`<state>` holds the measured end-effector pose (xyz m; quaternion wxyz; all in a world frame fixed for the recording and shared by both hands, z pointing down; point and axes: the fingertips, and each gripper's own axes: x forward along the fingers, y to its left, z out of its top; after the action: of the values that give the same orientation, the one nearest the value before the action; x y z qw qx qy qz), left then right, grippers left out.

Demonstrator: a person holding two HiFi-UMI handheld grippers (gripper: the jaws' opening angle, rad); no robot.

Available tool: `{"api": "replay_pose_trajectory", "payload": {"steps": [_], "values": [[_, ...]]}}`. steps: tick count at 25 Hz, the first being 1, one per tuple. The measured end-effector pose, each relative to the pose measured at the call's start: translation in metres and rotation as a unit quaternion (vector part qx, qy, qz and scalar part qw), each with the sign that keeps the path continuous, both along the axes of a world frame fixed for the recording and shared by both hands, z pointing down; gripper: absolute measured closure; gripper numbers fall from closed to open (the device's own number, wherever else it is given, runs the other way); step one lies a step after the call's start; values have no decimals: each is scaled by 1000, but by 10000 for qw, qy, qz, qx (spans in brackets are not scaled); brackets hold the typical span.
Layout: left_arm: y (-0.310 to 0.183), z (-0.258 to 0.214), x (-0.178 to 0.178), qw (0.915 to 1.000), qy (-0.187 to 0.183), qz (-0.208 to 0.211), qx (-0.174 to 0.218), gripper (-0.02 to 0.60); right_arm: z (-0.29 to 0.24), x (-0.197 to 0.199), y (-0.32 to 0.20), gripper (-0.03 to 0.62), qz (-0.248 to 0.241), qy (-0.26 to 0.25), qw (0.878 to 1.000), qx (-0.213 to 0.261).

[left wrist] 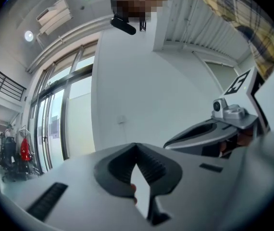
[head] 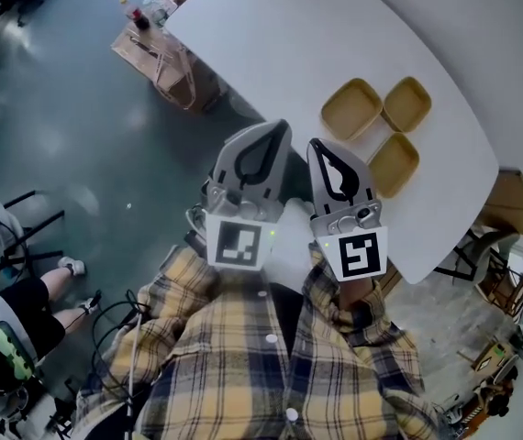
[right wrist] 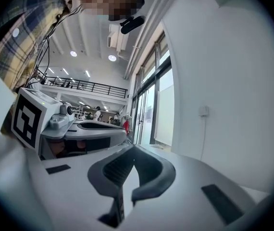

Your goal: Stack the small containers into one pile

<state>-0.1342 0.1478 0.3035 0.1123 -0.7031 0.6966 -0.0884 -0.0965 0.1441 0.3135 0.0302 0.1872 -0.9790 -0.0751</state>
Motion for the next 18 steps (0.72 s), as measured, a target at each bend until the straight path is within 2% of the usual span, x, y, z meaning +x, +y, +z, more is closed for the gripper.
{"api": "replay_pose_trajectory", "payload": {"steps": [6,14,18], "values": [[-12,10,-1,9996,108,242,-50,563,7,0,-16,579,280,80,9996,-40],[-37,1,-15,9986,-3,510,157,563,2,-7,-45,579,628,42,9979,134],[-66,-15,3,9959,-69,871,229,563,-11,14,-68,579,999,7,9949,127]]}}
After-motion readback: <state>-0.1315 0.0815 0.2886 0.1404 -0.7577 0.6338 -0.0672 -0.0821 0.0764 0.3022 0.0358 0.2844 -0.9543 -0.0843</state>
